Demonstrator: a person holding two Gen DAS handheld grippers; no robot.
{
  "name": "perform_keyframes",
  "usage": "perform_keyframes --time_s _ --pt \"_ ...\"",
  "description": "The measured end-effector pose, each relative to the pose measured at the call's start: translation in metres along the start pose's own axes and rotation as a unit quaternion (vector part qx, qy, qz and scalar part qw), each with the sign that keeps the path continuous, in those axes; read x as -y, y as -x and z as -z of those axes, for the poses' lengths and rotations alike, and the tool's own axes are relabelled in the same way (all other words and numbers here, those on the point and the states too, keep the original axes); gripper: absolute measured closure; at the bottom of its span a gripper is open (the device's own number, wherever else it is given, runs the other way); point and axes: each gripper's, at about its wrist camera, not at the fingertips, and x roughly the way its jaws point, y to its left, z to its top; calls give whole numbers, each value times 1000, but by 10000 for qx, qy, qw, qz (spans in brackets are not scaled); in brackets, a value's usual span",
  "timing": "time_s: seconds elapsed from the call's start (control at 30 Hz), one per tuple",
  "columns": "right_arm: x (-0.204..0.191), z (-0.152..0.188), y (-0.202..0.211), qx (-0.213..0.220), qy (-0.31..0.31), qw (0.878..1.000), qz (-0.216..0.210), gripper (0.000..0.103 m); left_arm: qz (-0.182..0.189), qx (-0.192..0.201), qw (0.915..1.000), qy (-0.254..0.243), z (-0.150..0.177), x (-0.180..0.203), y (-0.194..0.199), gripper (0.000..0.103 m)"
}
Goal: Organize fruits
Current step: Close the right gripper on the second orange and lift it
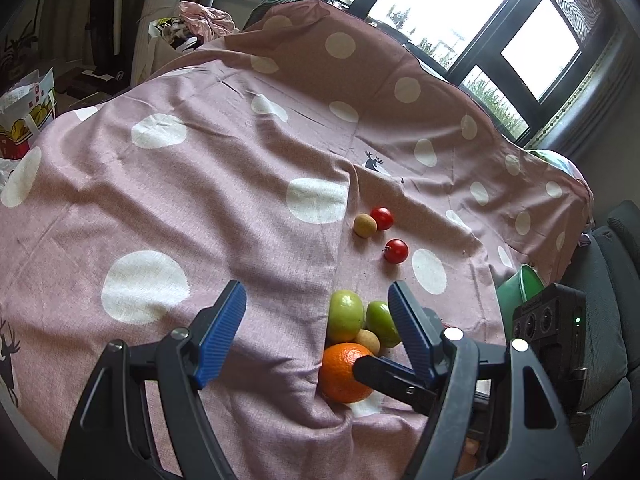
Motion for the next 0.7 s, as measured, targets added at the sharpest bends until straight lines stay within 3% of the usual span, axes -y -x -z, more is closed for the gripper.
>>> perform_keyframes --time_s 0.2,0.47,0.5,0.57,0.63,0.7 --pt "2 4 -18 -176 -89 9995 -230 53 -4 -13 10000 -57 1 3 -1 30" --pt "-5 10 9 -61 63 9999 60 56 23 -49 9998 -197 5 11 -5 30" --pt "-7 9 18 28 154 9997 194 56 21 -67 9997 -232 6 13 -6 30" --pt "-14 9 36 244 435 9949 872 55 21 -81 9995 -313 8 18 -8 30" --pt "-19 11 53 573 744 9799 1762 55 10 -98 9992 -382 10 22 -10 30" --pt "-17 12 64 749 887 9656 2327 55 -1 -132 9990 -435 12 25 -12 30"
